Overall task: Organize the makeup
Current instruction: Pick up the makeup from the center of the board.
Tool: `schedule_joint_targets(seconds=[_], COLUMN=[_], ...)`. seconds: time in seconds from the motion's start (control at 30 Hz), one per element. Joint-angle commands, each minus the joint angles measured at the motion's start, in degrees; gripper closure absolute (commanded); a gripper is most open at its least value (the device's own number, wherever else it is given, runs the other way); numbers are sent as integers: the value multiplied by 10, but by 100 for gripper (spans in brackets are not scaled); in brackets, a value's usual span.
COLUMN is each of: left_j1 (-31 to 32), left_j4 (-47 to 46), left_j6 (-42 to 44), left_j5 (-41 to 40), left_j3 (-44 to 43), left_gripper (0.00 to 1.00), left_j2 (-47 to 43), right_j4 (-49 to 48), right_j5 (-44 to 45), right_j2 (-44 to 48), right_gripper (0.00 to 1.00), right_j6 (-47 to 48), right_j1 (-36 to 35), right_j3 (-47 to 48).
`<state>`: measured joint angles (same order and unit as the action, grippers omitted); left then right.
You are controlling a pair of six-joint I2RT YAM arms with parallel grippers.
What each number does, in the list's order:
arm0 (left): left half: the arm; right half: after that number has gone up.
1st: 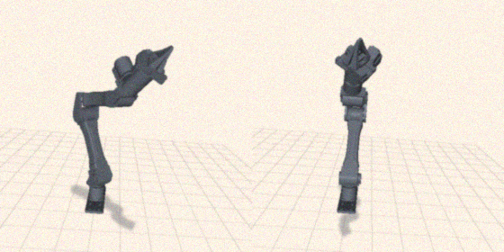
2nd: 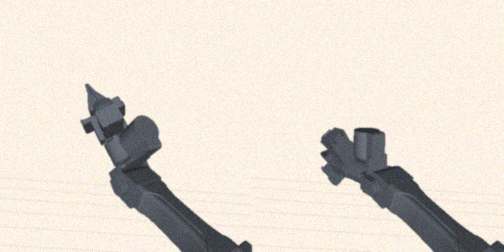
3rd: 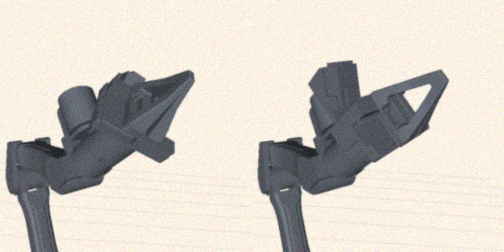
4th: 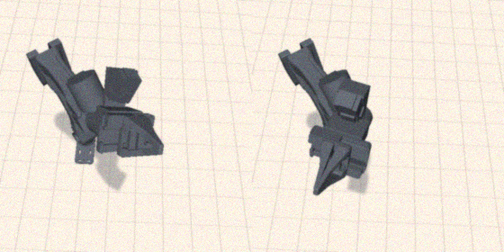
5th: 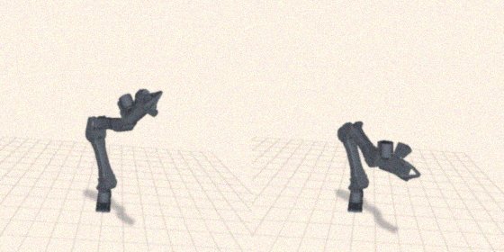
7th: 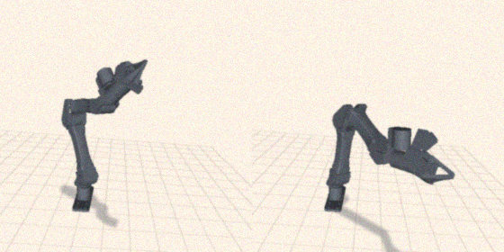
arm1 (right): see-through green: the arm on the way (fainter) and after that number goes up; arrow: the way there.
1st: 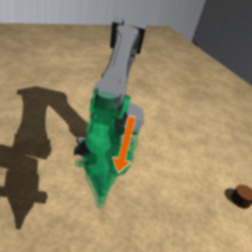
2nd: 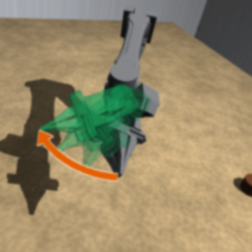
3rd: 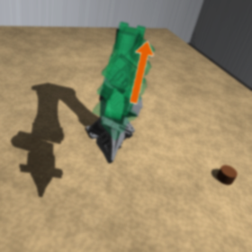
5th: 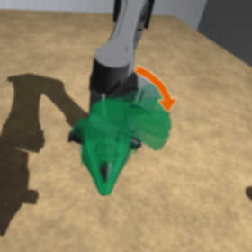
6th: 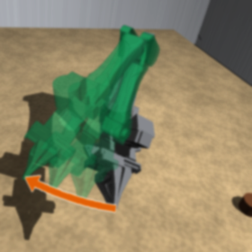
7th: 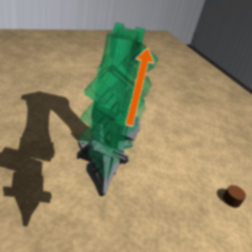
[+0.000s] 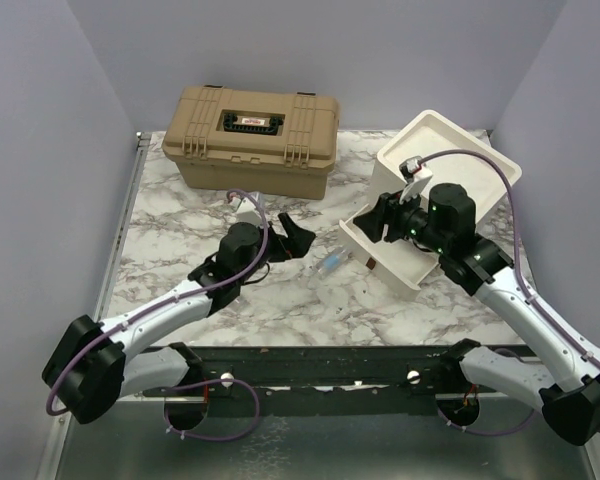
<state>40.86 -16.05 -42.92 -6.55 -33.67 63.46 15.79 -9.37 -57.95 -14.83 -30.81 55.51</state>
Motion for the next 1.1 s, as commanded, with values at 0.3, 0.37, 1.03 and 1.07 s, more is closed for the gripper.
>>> schedule_joint_targets(seconds=[0.3,0.37,1.03,1.07], left_j1=[6,13,88,88], left_j4=[64,80,198,203], left_j6=[94,104,208,215], left_j5=[153,145,-14,-21], left_j3=[-53,-64,-182,-185], left_gripper=[10,10,12,13], left_j2=[149,167,275,273], right_j4=[-130,-119,26,29], right_j5=[9,54,232,236], right_j2=[92,96,51,50], right_gripper=[19,19,17,17], right_j6=[-62,-66,-100,-100], right_j1=[-3,-4,-4,-3], right_j3=[-62,-62,0,2])
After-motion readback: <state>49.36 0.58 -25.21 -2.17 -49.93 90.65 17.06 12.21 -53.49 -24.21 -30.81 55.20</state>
